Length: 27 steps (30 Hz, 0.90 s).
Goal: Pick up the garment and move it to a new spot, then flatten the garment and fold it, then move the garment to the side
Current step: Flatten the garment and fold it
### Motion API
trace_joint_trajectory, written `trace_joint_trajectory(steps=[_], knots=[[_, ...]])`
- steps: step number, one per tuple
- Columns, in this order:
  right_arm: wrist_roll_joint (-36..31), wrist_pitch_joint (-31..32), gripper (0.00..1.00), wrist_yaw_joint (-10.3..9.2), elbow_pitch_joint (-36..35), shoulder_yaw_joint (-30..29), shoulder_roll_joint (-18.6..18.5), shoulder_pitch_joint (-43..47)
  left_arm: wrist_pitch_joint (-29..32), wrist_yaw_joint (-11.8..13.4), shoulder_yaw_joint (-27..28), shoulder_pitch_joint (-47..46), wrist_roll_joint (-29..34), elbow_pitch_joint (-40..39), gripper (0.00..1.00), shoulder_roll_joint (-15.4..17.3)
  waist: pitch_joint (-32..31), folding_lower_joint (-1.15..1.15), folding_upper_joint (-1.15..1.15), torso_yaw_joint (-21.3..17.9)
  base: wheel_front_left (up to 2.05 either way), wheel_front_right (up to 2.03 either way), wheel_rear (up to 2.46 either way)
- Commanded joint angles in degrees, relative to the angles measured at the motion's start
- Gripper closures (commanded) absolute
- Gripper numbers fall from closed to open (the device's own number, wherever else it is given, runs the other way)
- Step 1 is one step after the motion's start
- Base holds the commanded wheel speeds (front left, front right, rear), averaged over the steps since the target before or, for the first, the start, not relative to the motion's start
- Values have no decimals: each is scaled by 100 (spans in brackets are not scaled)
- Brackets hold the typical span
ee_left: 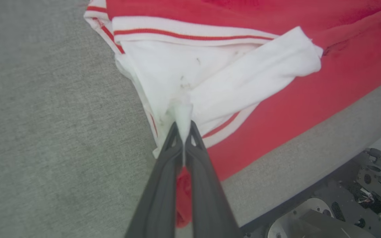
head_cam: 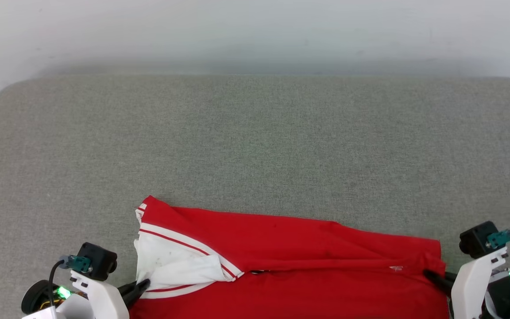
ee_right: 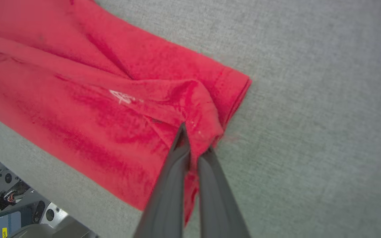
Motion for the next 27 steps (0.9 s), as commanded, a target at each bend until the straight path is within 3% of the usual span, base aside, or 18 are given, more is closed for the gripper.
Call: trace_joint_trajectory(steps=[1, 9, 10, 11, 12, 18, 27], knots=[[-54, 38, 100, -6, 27, -29, 66, 133, -52, -60, 7, 78, -59, 142, 100, -91, 63, 0, 0, 5, 0, 0, 0], [-275, -5, 100, -6, 362, -49, 313, 297, -173, -303, 41, 184, -205, 913, 100, -538, 173, 0, 0, 0, 0, 0, 0], [-298, -51, 93, -8, 392, -84, 338, 298, -195, -313, 48, 178, -206, 976, 100, -553, 146, 0, 0, 4, 0, 0, 0], [-316, -113, 58, -8, 400, -138, 361, 298, -255, -296, 83, 180, -222, 1023, 77, -557, 113, 0, 0, 3, 0, 0, 0], [-352, -171, 0, -8, 382, -191, 360, 295, -340, -263, 131, 184, -225, 1053, 0, -560, 73, 0, 0, 3, 0, 0, 0], [-542, -466, 0, -5, -22, -555, 321, 397, -871, 9, 333, 283, -162, 820, 0, -466, -203, 0, 0, 28, 0, 0, 0], [-801, -334, 0, -5, -894, -1383, 380, 670, -1340, 1118, 1184, 514, 252, 259, 0, -516, -421, 0, 0, 111, 0, 0, 0]])
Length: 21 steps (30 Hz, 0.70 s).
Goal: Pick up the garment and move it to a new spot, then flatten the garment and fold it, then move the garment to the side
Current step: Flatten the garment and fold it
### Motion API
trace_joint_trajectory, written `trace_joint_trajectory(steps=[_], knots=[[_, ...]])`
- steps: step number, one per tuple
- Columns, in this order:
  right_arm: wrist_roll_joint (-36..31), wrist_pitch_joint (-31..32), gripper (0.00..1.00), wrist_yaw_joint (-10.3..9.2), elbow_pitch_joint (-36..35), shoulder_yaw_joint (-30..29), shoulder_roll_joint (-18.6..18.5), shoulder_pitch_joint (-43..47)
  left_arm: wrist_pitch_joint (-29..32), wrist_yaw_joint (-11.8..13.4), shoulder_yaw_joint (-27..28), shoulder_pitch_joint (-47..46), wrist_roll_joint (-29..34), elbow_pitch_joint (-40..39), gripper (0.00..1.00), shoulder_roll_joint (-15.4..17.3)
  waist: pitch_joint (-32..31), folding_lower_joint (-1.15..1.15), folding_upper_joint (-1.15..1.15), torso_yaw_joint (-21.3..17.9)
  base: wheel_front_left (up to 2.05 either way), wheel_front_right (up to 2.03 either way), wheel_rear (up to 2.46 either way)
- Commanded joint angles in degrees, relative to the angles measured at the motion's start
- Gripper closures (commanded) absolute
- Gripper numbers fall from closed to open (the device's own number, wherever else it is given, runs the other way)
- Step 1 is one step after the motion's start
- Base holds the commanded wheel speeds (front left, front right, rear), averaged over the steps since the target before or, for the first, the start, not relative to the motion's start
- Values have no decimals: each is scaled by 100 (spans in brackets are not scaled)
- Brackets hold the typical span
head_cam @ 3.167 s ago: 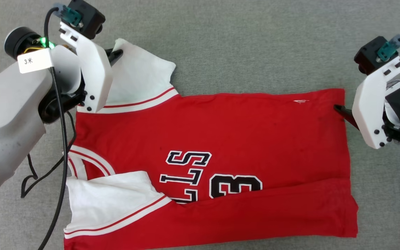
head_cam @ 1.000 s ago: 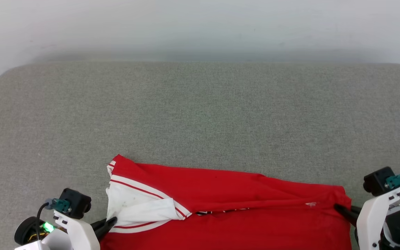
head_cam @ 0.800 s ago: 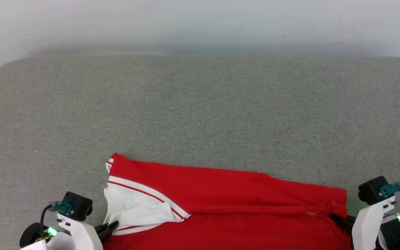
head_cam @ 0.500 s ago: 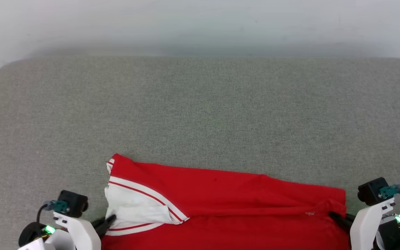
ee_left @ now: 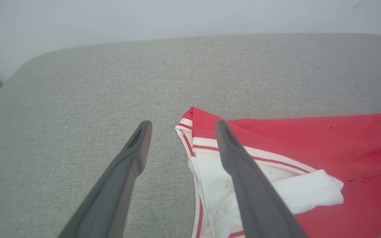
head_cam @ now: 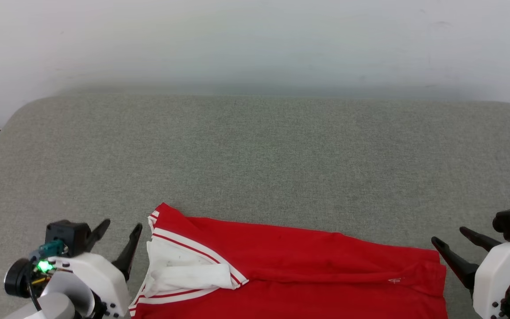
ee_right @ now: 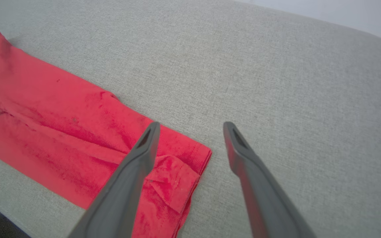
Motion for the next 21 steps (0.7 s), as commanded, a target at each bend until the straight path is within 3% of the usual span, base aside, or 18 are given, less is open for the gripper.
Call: trace_joint_trajectory(steps=[1, 6, 12, 17, 21], knots=[[-46, 55, 0, -5, -52, -65, 20, 113, -34, 97, 197, 82, 162, -103, 0, -67, -11, 0, 0, 18, 0, 0, 0], [-92, 599, 0, -5, -164, -412, -100, 249, -34, 625, 1544, 756, 1096, -486, 0, -398, -22, 0, 0, 99, 0, 0, 0], [200, 1422, 0, -5, -118, -539, -252, 413, -36, 968, 2975, 1714, 2430, -815, 0, -901, 11, 0, 0, 185, 0, 0, 0], [419, 1825, 0, -5, -54, -512, -172, 475, -36, 1105, 3995, 2471, 3369, -1054, 0, -1534, 82, 0, 0, 284, 0, 0, 0], [429, 1966, 0, -6, 42, -372, -106, 421, -36, 961, 4627, 2921, 3967, -1068, 0, -2099, 177, 0, 0, 363, 0, 0, 0]])
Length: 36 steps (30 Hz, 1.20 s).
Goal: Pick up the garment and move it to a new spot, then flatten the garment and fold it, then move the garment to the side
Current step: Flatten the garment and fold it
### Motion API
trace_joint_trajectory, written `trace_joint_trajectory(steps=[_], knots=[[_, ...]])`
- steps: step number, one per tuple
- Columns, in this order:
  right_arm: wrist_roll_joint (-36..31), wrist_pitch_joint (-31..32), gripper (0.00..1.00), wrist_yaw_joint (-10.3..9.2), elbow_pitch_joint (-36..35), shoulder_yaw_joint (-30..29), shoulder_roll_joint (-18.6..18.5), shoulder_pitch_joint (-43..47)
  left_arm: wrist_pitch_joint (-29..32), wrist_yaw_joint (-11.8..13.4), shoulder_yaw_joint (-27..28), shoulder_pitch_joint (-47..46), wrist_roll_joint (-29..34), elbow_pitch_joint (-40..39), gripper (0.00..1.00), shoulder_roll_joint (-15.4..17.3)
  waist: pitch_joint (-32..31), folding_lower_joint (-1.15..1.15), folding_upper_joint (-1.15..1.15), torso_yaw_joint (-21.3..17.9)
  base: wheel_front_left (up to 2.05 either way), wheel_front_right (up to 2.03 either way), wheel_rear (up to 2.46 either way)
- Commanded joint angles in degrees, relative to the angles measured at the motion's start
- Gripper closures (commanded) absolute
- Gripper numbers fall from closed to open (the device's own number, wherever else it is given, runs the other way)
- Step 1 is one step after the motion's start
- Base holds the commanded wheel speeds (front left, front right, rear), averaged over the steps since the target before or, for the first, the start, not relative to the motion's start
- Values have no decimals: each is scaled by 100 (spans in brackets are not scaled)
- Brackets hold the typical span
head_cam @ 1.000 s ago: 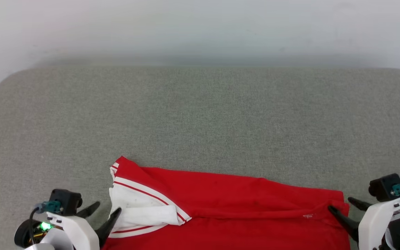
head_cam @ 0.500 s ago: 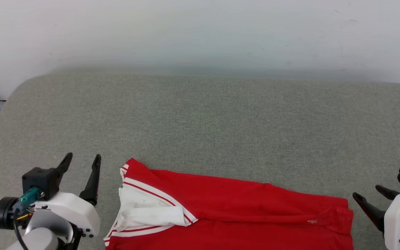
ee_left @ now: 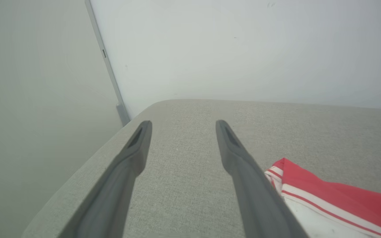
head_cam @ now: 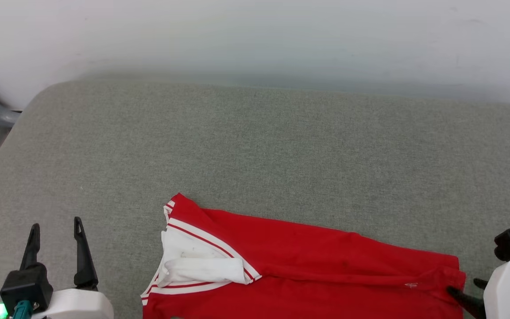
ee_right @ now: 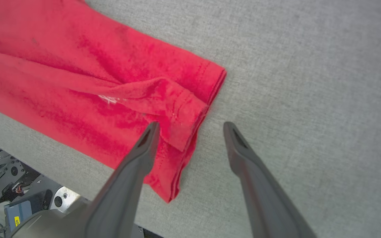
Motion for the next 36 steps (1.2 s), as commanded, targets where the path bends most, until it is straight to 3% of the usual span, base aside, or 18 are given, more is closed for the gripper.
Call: trace_joint_trajectory(steps=[1, 11, 20, 21, 22, 36], knots=[[1, 20, 0, -7, 53, 35, 31, -16, -27, -72, 154, 91, 136, -5, 0, -131, 55, 0, 0, 46, 0, 0, 0], [96, -5, 0, -5, 735, 470, 336, -381, -27, -843, 1044, 360, 1073, 219, 0, -1258, 288, 0, 0, 249, 0, 0, 0], [267, -66, 0, 12, 1111, 1211, 456, -268, -27, -1395, 1484, 285, 1703, 346, 0, -1865, 350, 0, 0, 337, 0, 0, 0], [278, -142, 72, 22, 1121, 1231, 452, -284, -27, -1436, 1528, 275, 1764, 335, 0, -1908, 350, 0, 0, 335, 0, 0, 0], [297, -197, 100, 24, 1140, 1253, 446, -313, -27, -1475, 1584, 275, 1813, 332, 0, -1954, 346, 0, 0, 327, 0, 0, 0], [458, -828, 100, -10, 1403, 799, -104, -645, -27, -1943, 1796, 429, 2338, 274, 0, -2205, 144, 0, 0, 176, 0, 0, 0]])
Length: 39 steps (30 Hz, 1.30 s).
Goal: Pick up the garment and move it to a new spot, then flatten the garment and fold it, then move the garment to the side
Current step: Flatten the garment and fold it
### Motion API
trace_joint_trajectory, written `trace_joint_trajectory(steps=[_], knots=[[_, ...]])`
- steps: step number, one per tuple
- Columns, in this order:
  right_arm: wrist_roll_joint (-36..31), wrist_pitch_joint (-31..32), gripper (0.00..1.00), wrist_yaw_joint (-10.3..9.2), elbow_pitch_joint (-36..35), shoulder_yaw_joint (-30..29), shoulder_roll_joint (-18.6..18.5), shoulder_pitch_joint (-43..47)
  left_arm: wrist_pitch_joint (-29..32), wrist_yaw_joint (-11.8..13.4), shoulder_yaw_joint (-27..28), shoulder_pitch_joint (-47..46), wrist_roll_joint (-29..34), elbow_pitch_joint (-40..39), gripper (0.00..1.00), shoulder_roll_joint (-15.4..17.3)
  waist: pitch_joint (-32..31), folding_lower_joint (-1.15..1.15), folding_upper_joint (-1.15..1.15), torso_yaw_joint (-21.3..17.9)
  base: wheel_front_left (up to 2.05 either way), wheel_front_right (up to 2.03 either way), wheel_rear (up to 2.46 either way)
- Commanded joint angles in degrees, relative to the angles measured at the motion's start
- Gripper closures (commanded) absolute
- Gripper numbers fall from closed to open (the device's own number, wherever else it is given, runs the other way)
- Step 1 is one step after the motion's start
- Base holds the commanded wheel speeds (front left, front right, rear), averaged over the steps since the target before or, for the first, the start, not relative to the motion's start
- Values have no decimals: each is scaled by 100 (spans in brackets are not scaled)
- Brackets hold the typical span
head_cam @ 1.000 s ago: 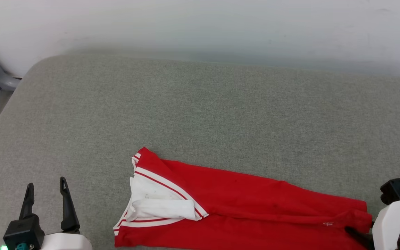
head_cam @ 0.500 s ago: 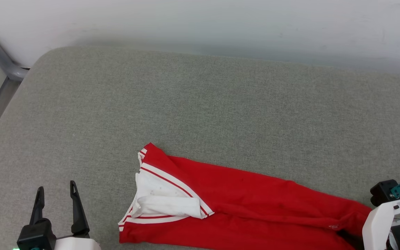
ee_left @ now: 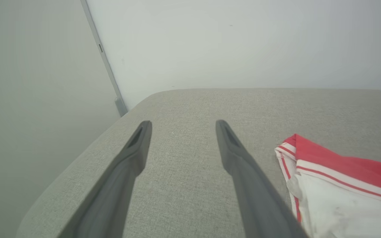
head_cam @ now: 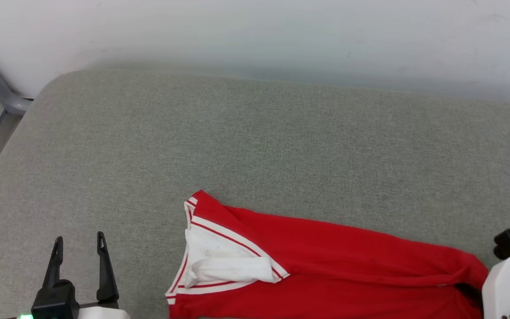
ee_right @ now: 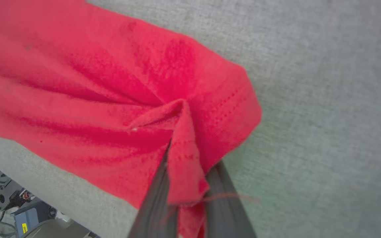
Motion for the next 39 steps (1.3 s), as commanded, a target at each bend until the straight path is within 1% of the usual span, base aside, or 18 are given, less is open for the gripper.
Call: trace_joint_trajectory(steps=[1, 6, 10, 13, 16, 21, 25, 29, 32, 34, 37, 39], knots=[[6, -33, 100, -15, 65, -61, -104, -22, -26, -22, -21, 47, 38, -24, 0, 0, -17, 0, 0, -18, 0, 0, 0], [-72, -72, 100, -14, 224, -365, -369, -16, -26, -77, -24, 81, 113, -30, 0, -50, -62, 0, 0, -84, 0, 0, 0], [-227, -5, 100, -14, 461, -590, -509, -22, -26, -103, -5, 95, 153, -18, 0, -82, -85, 0, 0, -118, 0, 0, 0], [-327, -19, 100, -14, 616, -718, -503, -22, -26, -131, -11, 87, 166, 8, 0, -104, -102, 0, 0, -127, 0, 0, 0], [-303, -31, 100, -13, 543, -774, -394, 17, -26, -127, -5, 92, 201, 12, 0, -110, -132, 0, 0, -137, 0, 0, 0], [-266, -48, 100, -11, -77, -805, -365, 240, -26, -131, 18, 179, 240, 24, 0, -91, -248, 0, 0, -147, 0, 0, 0], [-195, 103, 100, -10, -979, -852, -332, 415, -26, -150, 54, 230, 231, 12, 0, -76, -311, 0, 0, -162, 0, 0, 0], [-333, 328, 100, -10, -1970, -704, -254, 501, -26, -171, 45, 203, 244, 4, 0, -83, -324, 0, 0, -155, 0, 0, 0], [-491, 539, 100, -10, -2545, -475, -114, 347, -26, -178, 3, 139, 257, 14, 0, -101, -305, 0, 0, -117, 0, 0, 0], [-566, 666, 100, -10, -2796, -181, -35, 206, -26, -185, -26, 95, 254, 23, 0, -115, -279, 0, 0, -76, 0, 0, 0], [-649, 775, 100, -10, -2931, 328, 51, -136, -26, -194, -55, 50, 252, 33, 0, -135, -223, 0, 0, -5, 0, 0, 0], [-624, 793, 100, -10, -2896, 704, 110, -434, -26, -202, -78, 3, 252, 46, 0, -141, -183, 0, 0, 49, 0, 0, 0]])
